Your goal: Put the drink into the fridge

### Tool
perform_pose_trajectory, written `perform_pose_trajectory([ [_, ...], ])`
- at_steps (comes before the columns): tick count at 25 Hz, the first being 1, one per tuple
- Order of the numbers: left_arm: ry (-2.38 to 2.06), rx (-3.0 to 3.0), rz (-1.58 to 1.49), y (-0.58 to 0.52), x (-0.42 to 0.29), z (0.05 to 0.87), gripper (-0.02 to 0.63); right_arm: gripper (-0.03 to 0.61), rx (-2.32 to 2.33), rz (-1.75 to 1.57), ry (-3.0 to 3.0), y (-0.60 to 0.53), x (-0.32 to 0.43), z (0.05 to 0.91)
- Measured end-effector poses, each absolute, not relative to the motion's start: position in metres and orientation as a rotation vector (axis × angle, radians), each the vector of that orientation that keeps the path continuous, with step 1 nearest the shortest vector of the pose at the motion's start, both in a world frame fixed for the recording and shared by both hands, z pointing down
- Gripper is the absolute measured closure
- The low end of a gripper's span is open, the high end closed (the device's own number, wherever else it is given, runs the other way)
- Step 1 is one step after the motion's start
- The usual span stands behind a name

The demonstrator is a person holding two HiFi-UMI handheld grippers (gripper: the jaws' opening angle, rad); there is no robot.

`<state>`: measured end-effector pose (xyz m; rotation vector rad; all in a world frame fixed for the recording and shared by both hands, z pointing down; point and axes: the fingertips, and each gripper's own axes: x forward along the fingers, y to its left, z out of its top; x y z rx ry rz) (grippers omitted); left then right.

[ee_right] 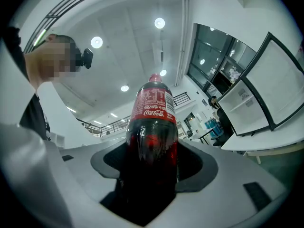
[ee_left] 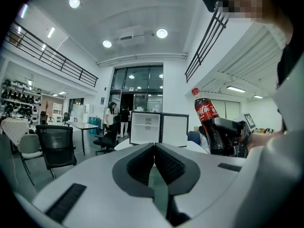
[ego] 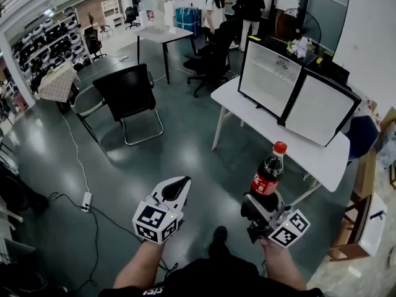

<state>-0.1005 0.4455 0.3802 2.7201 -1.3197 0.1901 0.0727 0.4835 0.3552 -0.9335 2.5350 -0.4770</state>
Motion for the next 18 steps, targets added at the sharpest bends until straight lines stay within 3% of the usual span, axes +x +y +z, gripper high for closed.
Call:
perform_pose_trajectory([
  [18, -1.251, 2.788, 0.232, 0.24, 0.002, 0.36, 0.595, 0.281, -0.913, -0.479, 2.534, 0.283, 0.152, 0.351],
])
